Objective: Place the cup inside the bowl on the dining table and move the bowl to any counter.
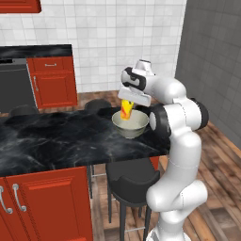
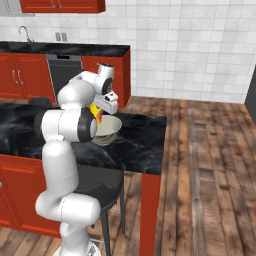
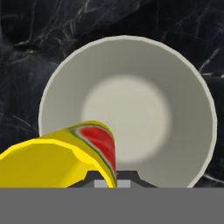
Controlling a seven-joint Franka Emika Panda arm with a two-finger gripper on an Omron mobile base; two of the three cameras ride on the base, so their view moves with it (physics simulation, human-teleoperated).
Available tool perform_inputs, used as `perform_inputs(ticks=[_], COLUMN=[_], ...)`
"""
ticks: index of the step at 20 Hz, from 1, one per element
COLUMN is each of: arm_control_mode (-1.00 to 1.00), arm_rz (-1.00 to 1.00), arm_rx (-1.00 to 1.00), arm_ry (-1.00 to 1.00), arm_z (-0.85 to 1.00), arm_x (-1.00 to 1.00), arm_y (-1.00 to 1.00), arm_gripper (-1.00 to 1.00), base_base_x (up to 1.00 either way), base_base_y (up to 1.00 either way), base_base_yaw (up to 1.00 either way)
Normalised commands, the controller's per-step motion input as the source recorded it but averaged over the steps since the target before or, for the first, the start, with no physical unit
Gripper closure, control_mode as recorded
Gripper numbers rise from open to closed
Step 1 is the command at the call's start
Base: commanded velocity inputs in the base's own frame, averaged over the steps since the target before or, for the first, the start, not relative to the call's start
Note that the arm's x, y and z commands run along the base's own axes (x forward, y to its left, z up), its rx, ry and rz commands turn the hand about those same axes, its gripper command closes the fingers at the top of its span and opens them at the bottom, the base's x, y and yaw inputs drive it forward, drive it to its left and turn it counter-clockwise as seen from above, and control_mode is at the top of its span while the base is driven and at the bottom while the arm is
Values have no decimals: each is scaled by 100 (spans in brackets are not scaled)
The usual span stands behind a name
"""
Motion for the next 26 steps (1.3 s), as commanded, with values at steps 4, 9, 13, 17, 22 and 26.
perform_inputs(ticks=[4, 9, 13, 17, 22, 26], arm_control_mode=[-100, -100, -100, -100, -100, -100], arm_rz=[0, 0, 0, 0, 0, 0], arm_rx=[0, -1, -1, -1, -1, 0], arm_ry=[0, 0, 0, 0, 0, 0], arm_z=[-9, -11, -10, -11, -14, -13], arm_x=[0, 0, 0, 0, 4, 11], arm_y=[-5, -7, -6, -5, -1, 0], arm_gripper=[100, 100, 100, 100, 100, 100], base_base_x=[0, 0, 0, 0, 0, 0], base_base_y=[0, 0, 0, 0, 0, 0], base_base_yaw=[0, 0, 0, 0, 0, 0])
